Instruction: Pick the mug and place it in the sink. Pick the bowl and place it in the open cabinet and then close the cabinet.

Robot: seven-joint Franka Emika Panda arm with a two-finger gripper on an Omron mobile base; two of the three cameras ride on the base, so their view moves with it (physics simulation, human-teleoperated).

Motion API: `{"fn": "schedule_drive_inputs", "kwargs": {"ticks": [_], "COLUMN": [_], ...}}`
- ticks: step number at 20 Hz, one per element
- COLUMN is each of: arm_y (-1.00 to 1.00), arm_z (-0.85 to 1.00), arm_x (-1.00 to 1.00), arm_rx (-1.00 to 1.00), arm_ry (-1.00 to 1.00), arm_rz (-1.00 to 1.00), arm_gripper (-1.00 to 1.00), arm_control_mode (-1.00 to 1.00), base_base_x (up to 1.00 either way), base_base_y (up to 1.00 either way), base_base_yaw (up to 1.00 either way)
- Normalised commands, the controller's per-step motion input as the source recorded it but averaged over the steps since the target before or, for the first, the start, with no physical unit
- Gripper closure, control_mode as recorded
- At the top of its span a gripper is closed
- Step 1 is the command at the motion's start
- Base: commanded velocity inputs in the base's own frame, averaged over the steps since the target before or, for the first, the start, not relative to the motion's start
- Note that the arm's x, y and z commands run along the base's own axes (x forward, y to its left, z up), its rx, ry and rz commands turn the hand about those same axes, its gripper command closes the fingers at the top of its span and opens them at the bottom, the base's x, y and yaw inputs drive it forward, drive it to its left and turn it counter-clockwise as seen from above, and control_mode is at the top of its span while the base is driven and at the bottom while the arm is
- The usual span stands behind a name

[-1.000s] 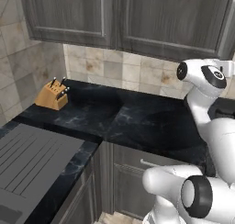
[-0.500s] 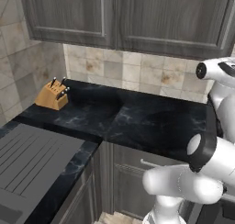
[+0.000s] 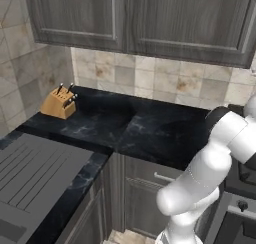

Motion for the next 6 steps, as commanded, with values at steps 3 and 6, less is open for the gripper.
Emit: {"fn": "schedule_drive_inputs", "kwargs": {"ticks": [3,6], "arm_y": [-0.9,-0.25], "arm_z": [-0.02,0.0], "arm_x": [0.21,-0.6], "arm_rx": [-0.06,0.0], "arm_ry": [0.0,0.0], "arm_rz": [-0.02,-0.04], "arm_gripper": [-1.0,-1.0], "arm_control_mode": [-1.0,-1.0], "base_base_x": [0.0,0.0], "base_base_y": [0.0,0.0], "base_base_yaw": [0.0,0.0]}}
